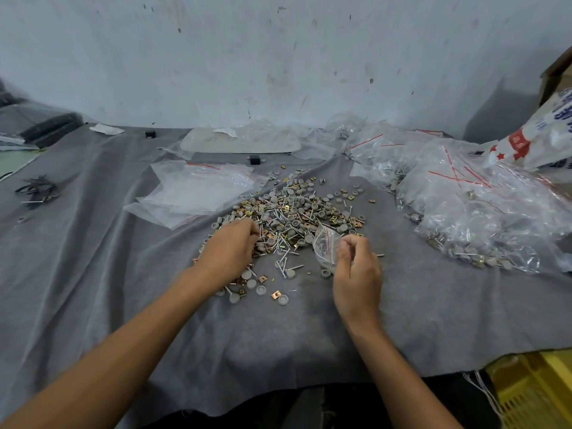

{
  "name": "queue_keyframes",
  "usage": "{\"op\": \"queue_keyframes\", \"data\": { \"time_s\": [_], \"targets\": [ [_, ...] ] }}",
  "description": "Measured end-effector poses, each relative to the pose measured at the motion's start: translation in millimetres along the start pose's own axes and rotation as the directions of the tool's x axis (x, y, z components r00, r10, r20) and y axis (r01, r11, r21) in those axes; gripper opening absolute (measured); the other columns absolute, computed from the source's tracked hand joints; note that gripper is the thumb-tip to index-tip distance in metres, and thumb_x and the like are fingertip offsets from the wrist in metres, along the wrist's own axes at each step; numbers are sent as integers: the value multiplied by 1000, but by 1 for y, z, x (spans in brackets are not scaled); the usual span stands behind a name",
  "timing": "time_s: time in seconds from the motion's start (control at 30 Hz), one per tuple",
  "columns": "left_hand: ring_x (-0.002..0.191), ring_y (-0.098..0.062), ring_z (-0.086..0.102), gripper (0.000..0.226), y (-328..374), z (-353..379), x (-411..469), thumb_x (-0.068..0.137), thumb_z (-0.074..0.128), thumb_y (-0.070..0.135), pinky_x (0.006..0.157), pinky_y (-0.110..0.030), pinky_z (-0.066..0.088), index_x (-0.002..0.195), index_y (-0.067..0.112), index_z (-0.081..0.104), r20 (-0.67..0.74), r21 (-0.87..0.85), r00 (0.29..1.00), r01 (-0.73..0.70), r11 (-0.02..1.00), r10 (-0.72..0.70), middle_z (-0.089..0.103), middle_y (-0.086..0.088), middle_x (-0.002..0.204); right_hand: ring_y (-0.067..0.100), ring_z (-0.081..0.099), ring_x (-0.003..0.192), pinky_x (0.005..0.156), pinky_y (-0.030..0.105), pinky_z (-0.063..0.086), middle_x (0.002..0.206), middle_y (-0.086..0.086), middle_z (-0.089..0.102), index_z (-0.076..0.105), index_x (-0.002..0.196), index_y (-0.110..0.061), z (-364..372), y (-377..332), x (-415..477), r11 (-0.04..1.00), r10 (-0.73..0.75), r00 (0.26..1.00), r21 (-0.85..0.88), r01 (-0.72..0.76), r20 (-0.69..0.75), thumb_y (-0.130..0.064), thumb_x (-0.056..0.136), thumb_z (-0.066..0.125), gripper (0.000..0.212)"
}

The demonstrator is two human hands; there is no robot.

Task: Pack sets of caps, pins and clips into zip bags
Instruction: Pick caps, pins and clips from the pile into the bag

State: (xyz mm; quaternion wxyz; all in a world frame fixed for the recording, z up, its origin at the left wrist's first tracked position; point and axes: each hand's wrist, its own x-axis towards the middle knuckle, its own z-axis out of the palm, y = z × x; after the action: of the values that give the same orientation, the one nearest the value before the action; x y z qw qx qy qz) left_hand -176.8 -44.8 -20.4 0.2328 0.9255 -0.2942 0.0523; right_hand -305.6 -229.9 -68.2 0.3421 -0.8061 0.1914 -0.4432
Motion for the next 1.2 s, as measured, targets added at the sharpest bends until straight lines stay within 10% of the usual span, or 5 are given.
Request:
{"op": "queue_keyframes", "data": {
  "time_s": [0.27, 0.47, 0.63, 0.77, 1.2],
  "targets": [
    [98, -11, 68, 22, 49, -15, 2, 100, 62, 23, 90, -32, 54, 118, 27, 74, 111, -381, 989, -50, 923, 99, 74, 9, 108, 18, 54, 84, 78, 48, 49, 92, -9, 57, 59, 103, -17, 0, -1, 0, 999, -31, 999, -12, 31, 12, -17, 105, 52, 8],
    [83, -8, 72, 23, 71, -8, 7, 98, 66, 19, 71, -22, 56, 120, 16, 67, 195, -671, 975, 55, 740, 104, 76, -1, 99, 17, 53, 84, 78, 46, 48, 92, -10, 57, 59, 103, -19, 0, -2, -1, 1000, -30, 999, -4, 30, 19, -17, 105, 52, 8],
    [81, -5, 62, 5, 44, -17, 3, 96, 65, 26, 72, -26, 48, 98, 26, 69, 210, -126, 967, -121, 985, 146, 69, 12, 90, 18, 53, 84, 78, 44, 47, 93, -9, 57, 61, 104, -16, 0, 0, 1, 999, -29, 999, -16, 29, 15, -18, 105, 51, 10],
    [84, -17, 65, 7, 26, -16, -4, 92, 63, 24, 66, -29, 47, 94, 22, 69, 456, 251, 889, -176, 952, 45, 72, 3, 91, 20, 54, 84, 79, 44, 46, 92, -10, 57, 61, 103, -15, 0, -1, 1, 999, -42, 999, -10, 42, 5, -22, 103, 48, 16],
    [59, -1, 62, 7, 18, -10, -6, 85, 70, 26, 49, -19, 44, 84, 20, 71, 447, 241, 894, -88, 967, -30, 66, 11, 63, 23, 57, 87, 81, 50, 49, 94, -8, 58, 62, 103, -13, 0, -2, 0, 999, -45, 999, -3, 45, 11, -11, 103, 55, 7]
  ]
}}
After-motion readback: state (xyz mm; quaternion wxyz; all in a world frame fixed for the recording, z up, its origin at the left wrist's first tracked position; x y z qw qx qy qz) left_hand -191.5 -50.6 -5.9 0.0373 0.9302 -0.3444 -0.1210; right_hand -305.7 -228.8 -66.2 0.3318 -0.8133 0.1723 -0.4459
